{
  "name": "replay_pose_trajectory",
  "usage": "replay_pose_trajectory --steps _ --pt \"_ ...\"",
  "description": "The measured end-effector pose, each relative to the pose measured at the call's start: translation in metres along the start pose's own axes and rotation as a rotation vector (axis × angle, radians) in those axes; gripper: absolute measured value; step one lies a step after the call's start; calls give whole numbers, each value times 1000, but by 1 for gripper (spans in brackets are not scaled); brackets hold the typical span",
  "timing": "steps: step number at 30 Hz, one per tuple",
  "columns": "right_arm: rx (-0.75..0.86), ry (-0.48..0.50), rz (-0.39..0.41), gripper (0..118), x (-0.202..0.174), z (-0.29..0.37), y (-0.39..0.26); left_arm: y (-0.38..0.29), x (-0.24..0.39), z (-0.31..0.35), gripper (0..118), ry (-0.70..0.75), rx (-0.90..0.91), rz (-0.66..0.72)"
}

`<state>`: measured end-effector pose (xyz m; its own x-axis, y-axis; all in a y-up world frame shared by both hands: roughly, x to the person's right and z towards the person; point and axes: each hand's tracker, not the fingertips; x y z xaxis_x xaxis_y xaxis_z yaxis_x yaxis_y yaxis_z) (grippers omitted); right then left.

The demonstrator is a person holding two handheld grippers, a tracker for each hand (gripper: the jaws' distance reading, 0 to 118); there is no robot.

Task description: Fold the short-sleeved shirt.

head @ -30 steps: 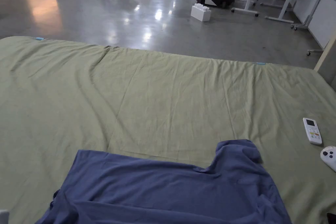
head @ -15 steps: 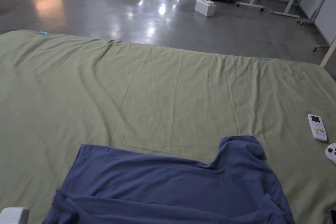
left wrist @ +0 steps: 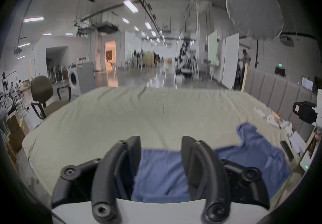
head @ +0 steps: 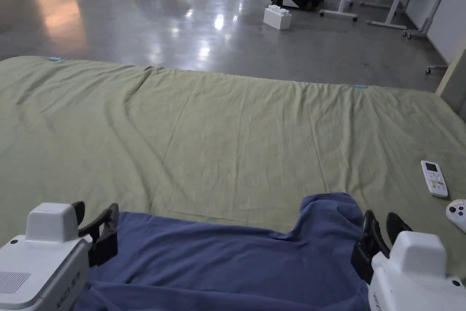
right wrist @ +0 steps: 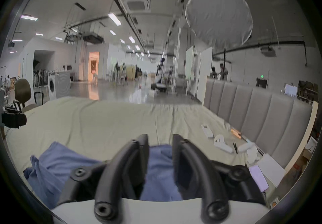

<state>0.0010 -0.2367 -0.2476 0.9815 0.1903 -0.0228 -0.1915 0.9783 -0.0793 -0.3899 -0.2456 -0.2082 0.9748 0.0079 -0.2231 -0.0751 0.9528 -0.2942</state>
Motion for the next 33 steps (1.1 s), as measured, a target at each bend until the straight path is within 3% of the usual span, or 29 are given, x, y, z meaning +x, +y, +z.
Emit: replay_pose_trajectory --steps 1,2,6,12,25,26,27,29,30,33 --pt "-16 11 -60 8 -3 -3 -1 4 3 3 13 1 39 -7" --pt "22 13 -57 4 -5 -4 3 7 6 4 9 7 66 -24" --pt "32 21 -93 0 -12 -9 9 15 22 20 0 10 195 -94" --pt "50 24 -71 0 -20 -18 11 15 20 16 0 9 178 -59" --pt "-51 29 -33 0 -14 -47 -9 -7 -58 -165 0 -87 -484 122" --pt "-66 29 -32 0 -13 -50 -12 -9 -60 -179 6 -79 -509 122" --pt "-83 27 -30 0 -12 -53 -15 -10 -58 -188 19 -84 -540 109" --pt "-102 25 -18 0 -11 -57 -21 -16 -55 -211 64 -73 -615 60" --pt "-115 23 -10 0 -9 -60 -24 -19 -53 -222 71 -79 -667 55" --pt "-150 10 3 0 -4 -65 -34 -30 -49 -240 71 -58 -762 66"
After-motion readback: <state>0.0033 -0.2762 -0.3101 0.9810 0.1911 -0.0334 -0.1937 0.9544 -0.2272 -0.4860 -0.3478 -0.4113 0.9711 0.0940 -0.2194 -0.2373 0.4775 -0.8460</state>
